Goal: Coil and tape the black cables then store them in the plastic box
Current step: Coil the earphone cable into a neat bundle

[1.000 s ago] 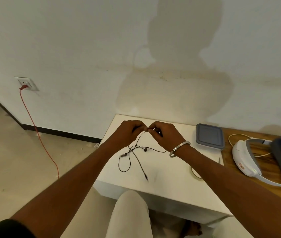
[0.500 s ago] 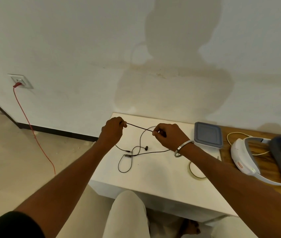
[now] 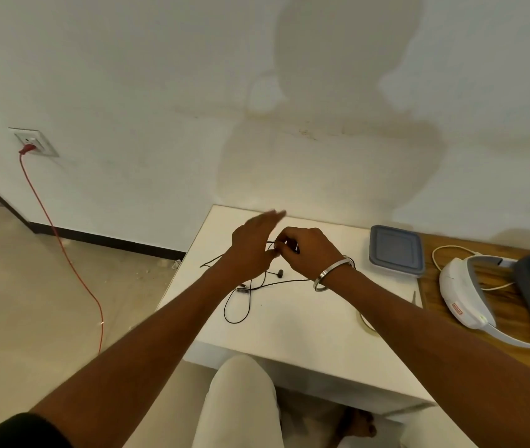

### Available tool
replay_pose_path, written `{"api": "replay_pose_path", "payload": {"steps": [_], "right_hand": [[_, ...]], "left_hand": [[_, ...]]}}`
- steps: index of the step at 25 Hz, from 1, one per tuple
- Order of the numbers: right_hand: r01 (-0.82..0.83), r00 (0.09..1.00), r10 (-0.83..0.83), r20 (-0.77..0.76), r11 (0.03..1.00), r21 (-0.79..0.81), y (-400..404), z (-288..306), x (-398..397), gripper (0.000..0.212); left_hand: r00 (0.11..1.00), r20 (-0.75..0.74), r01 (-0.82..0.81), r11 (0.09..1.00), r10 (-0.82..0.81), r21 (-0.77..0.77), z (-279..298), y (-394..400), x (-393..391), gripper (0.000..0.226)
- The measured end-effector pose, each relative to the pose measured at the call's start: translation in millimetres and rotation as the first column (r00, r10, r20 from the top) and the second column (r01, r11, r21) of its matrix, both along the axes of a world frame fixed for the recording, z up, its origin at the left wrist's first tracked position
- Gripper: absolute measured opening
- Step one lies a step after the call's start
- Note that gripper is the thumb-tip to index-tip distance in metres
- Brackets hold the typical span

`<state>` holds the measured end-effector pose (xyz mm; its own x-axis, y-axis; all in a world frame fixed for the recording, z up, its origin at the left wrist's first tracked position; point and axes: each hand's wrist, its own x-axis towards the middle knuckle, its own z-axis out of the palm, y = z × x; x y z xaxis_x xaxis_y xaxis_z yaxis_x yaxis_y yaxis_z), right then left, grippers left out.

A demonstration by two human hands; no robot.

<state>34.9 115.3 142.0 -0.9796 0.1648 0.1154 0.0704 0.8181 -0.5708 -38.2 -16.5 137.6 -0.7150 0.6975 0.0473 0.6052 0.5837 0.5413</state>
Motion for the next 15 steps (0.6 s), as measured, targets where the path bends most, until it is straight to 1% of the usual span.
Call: {"api": "replay_pose_path", "payload": {"steps": [1,2,3,5,6,8,9,11,12,14,15], "right_hand": [[-0.001,1.0,0.001,-0.012,1.0,-0.005,0,1,0,0.017],[-0.004,1.0,0.004,-0.021,1.0,-0.011,1,0,0,0.017],[-0.01,1.0,0.01,-0.026,1.0,-0.014,2,-1,0,0.017],[-0.026,0.999,0.026,-0.022,1.0,-0.003,3,-2,2,0.02],[-0.029,1.0,0.03,-0.006,0.999,0.012,3,-3,2,0.021],[-0.019,0.999,0.017,0.042,0.998,0.063,4,-5,3,0.024],[-0.013,0.998,0.007,0.065,0.996,0.089,5,-6,3,0.026],[-0.014,0.995,0.003,0.101,0.995,0.103,6,-6,5,0.027],[-0.02,0.993,0.01,0.118,0.996,0.085,8,-6,6,0.027],[-0.047,0.985,0.04,0.166,0.998,0.039,13,-4,11,0.026],[-0.062,0.98,0.057,0.188,0.998,0.019,15,-4,14,0.028]], "left_hand": [[0.999,0.009,0.051,0.997,-0.051,0.059,-1,-1,1,0.044],[0.997,0.031,0.068,0.994,-0.071,0.089,-1,-2,2,0.029],[0.995,0.055,0.076,0.991,-0.083,0.112,-2,-4,2,0.024],[0.989,0.088,0.106,0.988,-0.116,0.111,-5,-7,2,0.03],[0.987,0.081,0.133,0.988,-0.139,0.08,-6,-9,2,0.036],[0.985,0.027,0.169,0.986,-0.169,0.01,-12,-14,-4,0.048],[0.987,-0.002,0.159,0.987,-0.159,-0.016,-15,-17,-9,0.054],[0.996,-0.053,0.064,0.997,-0.066,-0.036,-23,-27,-20,0.06],[0.998,-0.065,-0.009,1.0,0.008,-0.026,-26,-32,-25,0.058],[0.981,-0.034,-0.189,0.98,0.191,0.056,-30,-43,-33,0.049],[0.96,-0.005,-0.279,0.954,0.282,0.108,-31,-49,-38,0.045]]}}
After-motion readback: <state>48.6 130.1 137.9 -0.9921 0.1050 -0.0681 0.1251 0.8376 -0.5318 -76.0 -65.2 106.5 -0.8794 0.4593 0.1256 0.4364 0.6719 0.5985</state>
